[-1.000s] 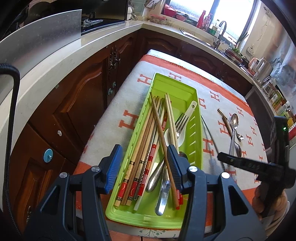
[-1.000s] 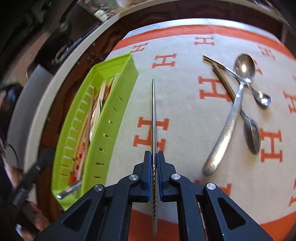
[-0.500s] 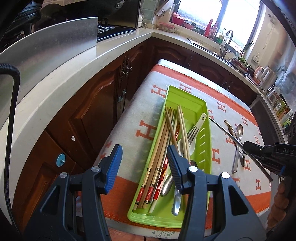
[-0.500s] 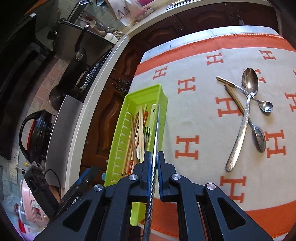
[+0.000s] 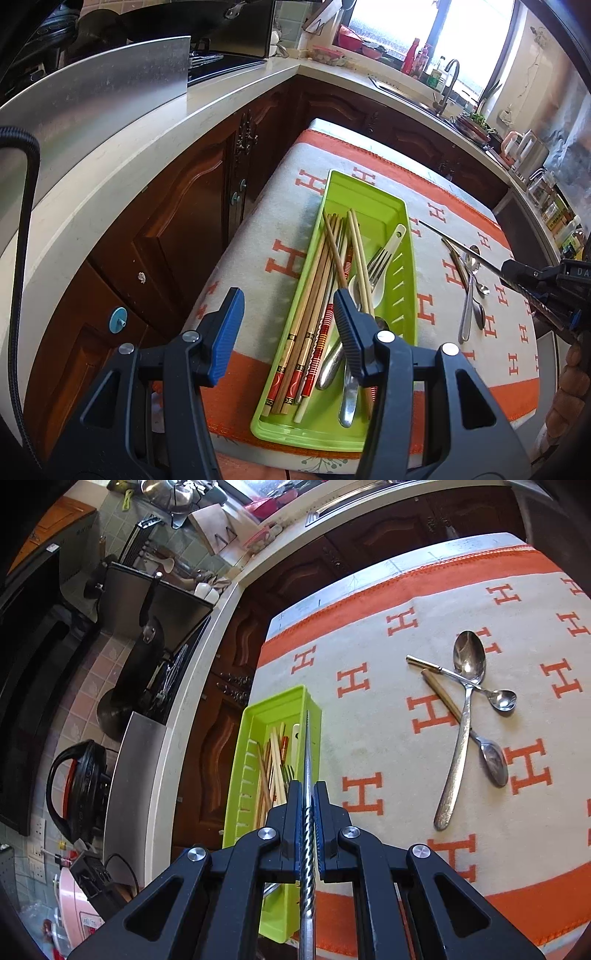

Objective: Organize utensils
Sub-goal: 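Lift the metal chopstick and lower it into the green tray, releasing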

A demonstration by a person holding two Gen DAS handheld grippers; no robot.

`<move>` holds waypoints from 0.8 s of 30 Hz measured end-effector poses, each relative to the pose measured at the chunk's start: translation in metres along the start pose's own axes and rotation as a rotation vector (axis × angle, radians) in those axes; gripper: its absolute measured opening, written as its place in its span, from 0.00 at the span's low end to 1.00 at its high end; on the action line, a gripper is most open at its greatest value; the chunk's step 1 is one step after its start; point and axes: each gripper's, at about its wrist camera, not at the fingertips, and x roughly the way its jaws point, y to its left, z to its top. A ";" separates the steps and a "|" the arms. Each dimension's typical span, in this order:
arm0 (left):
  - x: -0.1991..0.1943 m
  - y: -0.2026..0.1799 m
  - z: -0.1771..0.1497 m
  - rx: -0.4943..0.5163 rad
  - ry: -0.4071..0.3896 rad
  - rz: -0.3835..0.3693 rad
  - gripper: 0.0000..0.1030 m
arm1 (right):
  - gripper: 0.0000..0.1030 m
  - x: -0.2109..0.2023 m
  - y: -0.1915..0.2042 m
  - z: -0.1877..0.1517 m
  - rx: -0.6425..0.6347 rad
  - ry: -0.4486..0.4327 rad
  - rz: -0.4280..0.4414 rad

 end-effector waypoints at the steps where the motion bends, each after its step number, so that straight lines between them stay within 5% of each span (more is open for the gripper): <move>1: 0.000 0.000 0.000 0.000 -0.001 0.001 0.46 | 0.05 -0.001 0.001 0.000 -0.001 -0.001 0.003; 15: -0.008 0.003 0.004 -0.003 -0.012 0.027 0.46 | 0.05 0.062 0.052 -0.001 -0.041 0.095 0.008; 20: -0.009 0.006 0.004 -0.009 -0.010 0.035 0.46 | 0.07 0.105 0.067 -0.012 -0.024 0.224 0.011; 24: -0.011 0.007 0.004 -0.008 -0.011 0.038 0.46 | 0.24 0.119 0.076 -0.024 -0.078 0.259 -0.001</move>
